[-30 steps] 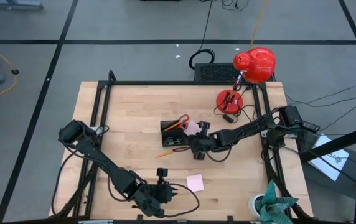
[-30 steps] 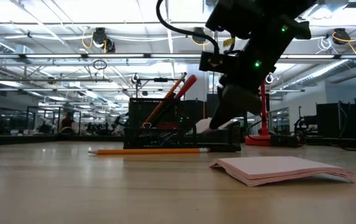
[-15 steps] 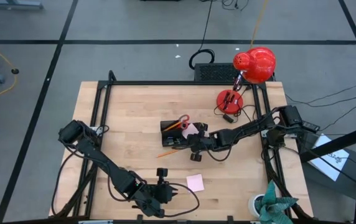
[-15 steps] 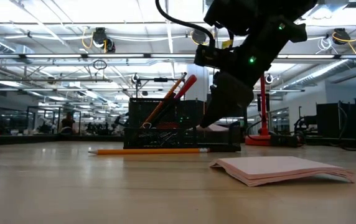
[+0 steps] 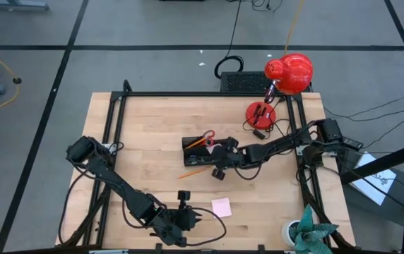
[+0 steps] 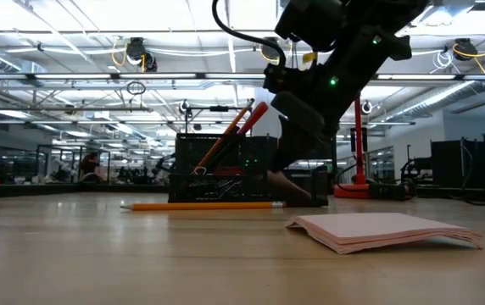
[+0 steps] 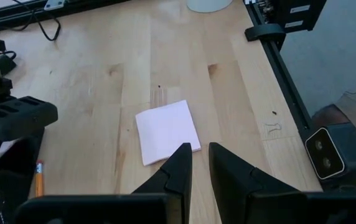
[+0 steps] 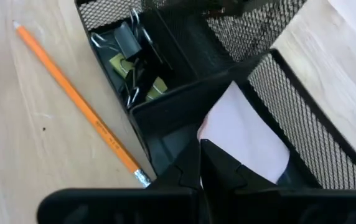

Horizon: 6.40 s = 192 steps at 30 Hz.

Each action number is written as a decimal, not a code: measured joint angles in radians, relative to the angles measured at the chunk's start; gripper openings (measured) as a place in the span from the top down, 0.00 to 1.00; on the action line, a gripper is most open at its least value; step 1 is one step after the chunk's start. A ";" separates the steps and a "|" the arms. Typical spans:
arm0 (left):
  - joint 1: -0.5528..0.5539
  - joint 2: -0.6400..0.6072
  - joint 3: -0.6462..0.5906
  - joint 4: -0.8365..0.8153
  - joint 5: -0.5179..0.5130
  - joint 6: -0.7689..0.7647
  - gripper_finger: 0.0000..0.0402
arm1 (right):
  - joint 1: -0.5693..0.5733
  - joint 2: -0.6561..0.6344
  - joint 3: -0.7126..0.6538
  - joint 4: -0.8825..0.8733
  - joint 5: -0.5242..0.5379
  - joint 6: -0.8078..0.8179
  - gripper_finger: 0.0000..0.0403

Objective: Pick and place office supplies into organizer
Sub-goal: Put the notepad sheet into the desk organizer, then put the notepad into the desk organizer, then put the pencil into the desk organizer

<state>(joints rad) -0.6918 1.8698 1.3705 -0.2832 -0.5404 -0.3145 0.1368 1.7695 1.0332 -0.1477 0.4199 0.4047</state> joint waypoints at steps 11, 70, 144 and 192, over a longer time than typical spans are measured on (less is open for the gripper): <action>0.000 0.000 0.000 0.000 0.000 -0.001 0.84 | 0.000 0.007 -0.019 -0.008 -0.017 0.014 0.99; -0.072 -0.014 0.000 0.090 -0.089 0.099 0.84 | 0.627 0.198 0.148 -0.030 0.155 -0.458 0.37; -0.074 -0.014 0.000 0.069 -0.059 0.076 0.84 | 0.138 0.079 0.118 -0.185 0.383 -0.493 1.00; 0.155 -0.013 -0.001 -0.354 0.128 -0.298 0.84 | 0.345 -0.183 0.054 0.017 0.079 -0.417 0.63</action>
<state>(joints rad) -0.5368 1.8565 1.3697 -0.6377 -0.4127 -0.6126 0.4817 1.5868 1.0874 -0.1303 0.4986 -0.0120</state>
